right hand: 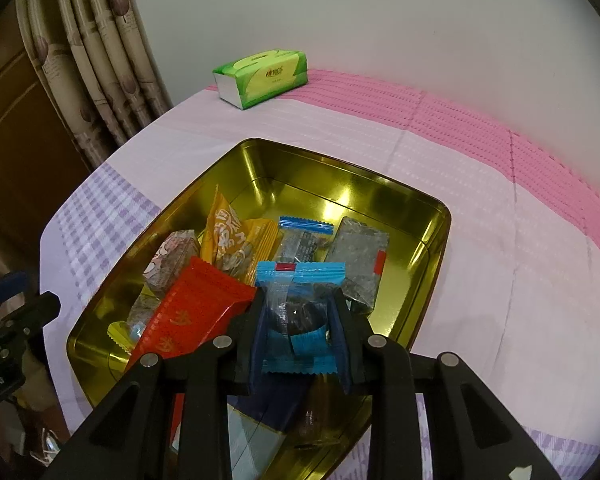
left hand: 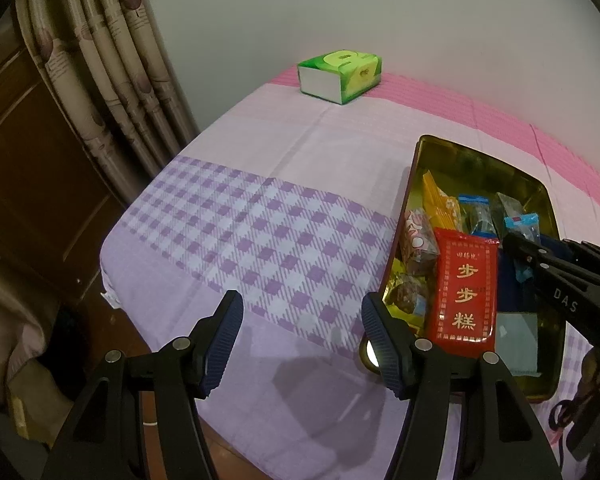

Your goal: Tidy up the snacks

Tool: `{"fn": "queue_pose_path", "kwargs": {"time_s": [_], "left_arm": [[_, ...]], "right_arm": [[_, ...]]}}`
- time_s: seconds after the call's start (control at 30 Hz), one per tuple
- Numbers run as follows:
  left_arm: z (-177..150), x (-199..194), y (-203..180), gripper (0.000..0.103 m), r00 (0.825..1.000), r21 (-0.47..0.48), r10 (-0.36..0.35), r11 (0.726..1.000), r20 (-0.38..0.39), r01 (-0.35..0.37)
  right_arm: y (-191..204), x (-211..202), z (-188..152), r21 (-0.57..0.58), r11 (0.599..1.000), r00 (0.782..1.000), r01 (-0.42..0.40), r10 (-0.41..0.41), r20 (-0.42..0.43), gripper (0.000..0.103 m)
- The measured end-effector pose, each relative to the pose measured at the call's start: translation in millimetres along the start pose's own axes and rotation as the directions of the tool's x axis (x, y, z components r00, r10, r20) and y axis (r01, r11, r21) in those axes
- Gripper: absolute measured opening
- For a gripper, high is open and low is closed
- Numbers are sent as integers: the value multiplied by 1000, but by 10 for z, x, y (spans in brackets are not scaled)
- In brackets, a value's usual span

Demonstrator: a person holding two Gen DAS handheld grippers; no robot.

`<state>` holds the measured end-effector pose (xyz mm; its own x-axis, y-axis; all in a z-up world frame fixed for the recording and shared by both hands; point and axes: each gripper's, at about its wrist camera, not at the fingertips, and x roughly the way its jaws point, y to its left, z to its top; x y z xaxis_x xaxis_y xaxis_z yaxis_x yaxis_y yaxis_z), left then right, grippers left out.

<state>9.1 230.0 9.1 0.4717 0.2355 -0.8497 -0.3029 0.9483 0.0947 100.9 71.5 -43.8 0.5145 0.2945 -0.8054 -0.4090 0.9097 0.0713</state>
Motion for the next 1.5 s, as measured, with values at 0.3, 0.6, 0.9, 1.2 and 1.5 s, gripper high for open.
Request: {"fn": "queue_pose_path", "kwargs": {"time_s": [0.3,0.6,0.9,1.2,1.5], "left_arm": [[-7,6,-18,63,1000,11,0,1000,-1,0],[-10,-1,-47,63,1000,34,6,999,3,-6],[-16,-6,-63,63,1000,47,4,999,3,-4],[-20,-13,-65,63,1000,46,6,999,5,-6],[-28,2,-79,63,1000,51,6,999,3,-6]], "right_arm": [[-15,-202,1,51,999,999,-10,8,38,53],[53,-607,-43,86,996,995,8,-16,93,86],[202,-803,-282,110,993,995,54,-63,79,97],[291,-758,-507,106,991,995,87,-92,42,98],[332,-742,-517,91,992,995,89,-93,37,98]]}}
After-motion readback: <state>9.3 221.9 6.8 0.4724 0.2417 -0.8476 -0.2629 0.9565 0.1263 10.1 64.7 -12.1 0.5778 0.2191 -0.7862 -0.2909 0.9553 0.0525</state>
